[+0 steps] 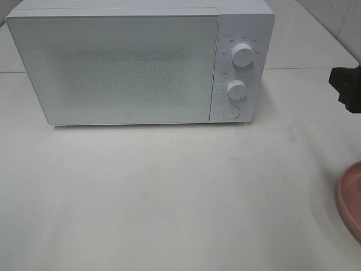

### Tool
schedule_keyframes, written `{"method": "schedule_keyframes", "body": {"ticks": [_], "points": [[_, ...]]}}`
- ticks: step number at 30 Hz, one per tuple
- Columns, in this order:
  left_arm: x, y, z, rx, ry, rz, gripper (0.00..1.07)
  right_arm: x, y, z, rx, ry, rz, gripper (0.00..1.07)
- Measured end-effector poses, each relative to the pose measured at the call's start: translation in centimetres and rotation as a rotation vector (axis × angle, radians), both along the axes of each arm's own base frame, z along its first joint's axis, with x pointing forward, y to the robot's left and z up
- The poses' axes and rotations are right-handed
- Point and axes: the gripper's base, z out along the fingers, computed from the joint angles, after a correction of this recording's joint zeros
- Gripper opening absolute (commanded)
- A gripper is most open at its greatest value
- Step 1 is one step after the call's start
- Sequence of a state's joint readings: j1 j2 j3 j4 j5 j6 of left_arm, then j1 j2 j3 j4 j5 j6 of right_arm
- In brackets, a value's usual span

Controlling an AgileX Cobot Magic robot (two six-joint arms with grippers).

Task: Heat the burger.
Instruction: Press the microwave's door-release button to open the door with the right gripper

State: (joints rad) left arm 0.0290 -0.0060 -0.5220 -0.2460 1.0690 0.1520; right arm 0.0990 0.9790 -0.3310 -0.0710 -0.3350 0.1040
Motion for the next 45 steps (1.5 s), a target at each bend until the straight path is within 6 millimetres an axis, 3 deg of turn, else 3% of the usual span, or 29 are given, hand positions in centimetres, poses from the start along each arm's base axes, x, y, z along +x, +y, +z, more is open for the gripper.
{"method": "schedule_keyframes", "body": {"ticks": [7, 16, 33, 45], "points": [[0.0, 0.0, 0.0, 0.0, 0.0, 0.0, 0.99, 0.9, 0.3, -1.8, 0.02, -0.062, 0.016, 0.75], [0.0, 0.0, 0.0, 0.0, 0.0, 0.0, 0.99, 1.2, 3.2, -4.2, -0.025, -0.065, 0.116, 0.75], [0.0, 0.0, 0.0, 0.0, 0.0, 0.0, 0.99, 1.6, 7.2, -7.7, -0.1, -0.084, 0.073, 0.75], [0.0, 0.0, 0.0, 0.0, 0.0, 0.0, 0.99, 1.1, 8.9, -10.0, -0.137, -0.054, 0.037, 0.75]]}}
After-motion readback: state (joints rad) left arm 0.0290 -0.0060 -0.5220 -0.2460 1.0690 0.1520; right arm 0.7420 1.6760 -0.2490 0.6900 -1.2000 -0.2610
